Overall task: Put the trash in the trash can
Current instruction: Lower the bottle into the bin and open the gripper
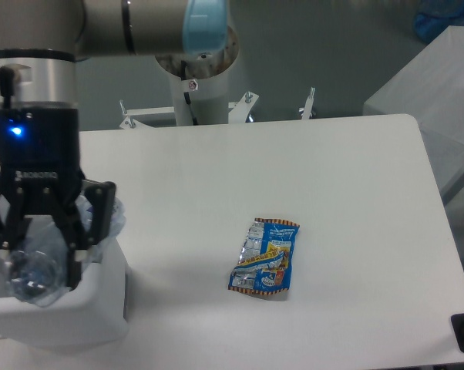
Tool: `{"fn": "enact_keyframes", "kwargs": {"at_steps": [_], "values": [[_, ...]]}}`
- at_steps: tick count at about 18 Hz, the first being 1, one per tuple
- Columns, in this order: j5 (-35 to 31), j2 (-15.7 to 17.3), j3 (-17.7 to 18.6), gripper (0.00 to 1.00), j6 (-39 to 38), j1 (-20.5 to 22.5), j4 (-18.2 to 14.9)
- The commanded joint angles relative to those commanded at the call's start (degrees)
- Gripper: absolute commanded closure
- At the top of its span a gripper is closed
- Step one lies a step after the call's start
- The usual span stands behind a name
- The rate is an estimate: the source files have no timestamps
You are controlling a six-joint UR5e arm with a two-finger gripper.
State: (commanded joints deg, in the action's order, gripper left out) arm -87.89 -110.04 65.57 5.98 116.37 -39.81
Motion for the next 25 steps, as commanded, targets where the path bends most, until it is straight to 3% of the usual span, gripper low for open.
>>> {"fn": "enact_keyframes", "kwargs": {"at_steps": [10,21,23,25], "values": [[0.09,-1.23,0.00,0.41,-0.26,-3.51,-0.09],[0.00,-4.83,1.31,0.40,-0.27,-5.97,-0.09],[-0.09,-4.83,2.10,0.39,-0.26,-6.15,-0.09],[-0.26,-4.48,3.33,0.29,-0.26,-6.15,-0.09]]}}
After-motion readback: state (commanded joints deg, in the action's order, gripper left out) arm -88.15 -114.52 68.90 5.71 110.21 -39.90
